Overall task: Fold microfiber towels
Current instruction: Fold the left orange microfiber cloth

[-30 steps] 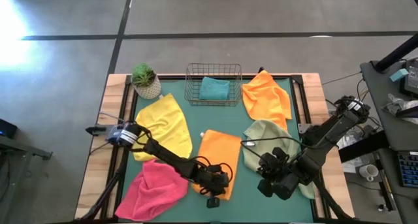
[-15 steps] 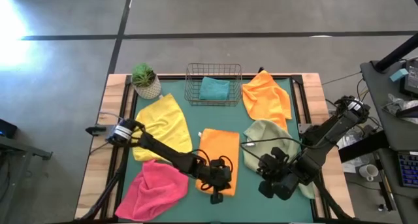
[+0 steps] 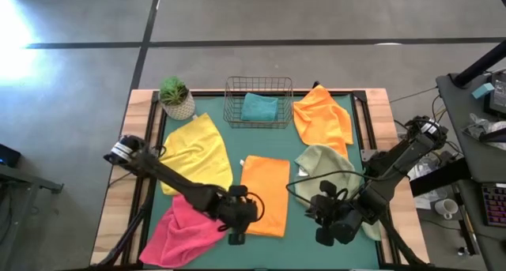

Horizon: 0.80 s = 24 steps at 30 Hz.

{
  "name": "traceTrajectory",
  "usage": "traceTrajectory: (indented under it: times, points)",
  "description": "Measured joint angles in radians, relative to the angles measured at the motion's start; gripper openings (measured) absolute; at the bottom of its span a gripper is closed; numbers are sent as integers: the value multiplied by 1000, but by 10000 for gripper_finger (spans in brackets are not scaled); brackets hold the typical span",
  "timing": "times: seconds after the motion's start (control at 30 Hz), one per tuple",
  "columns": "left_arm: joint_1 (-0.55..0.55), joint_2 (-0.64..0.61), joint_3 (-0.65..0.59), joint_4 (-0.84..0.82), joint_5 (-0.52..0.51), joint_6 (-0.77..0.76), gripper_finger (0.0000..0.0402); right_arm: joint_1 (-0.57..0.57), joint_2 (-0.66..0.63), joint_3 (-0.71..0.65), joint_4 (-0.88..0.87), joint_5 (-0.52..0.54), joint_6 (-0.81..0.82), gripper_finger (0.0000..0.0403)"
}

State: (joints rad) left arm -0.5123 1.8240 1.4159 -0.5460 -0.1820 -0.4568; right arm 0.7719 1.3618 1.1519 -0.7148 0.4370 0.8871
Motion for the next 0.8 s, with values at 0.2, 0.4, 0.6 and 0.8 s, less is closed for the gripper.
traceTrajectory:
  times: [0.2,0.4,0.6,0.8]
  points:
    - [-64,-28,-1,-78,-4,41,0,0,1,0,16,0,-24,61]
    - [-82,-37,8,-154,-7,-27,38,0,4,0,47,0,-40,113]
    - [-81,-43,0,-205,-7,-139,118,0,45,0,71,9,-131,151]
    - [-93,-4,-16,-138,-7,-95,154,-2,142,0,180,10,-293,156]
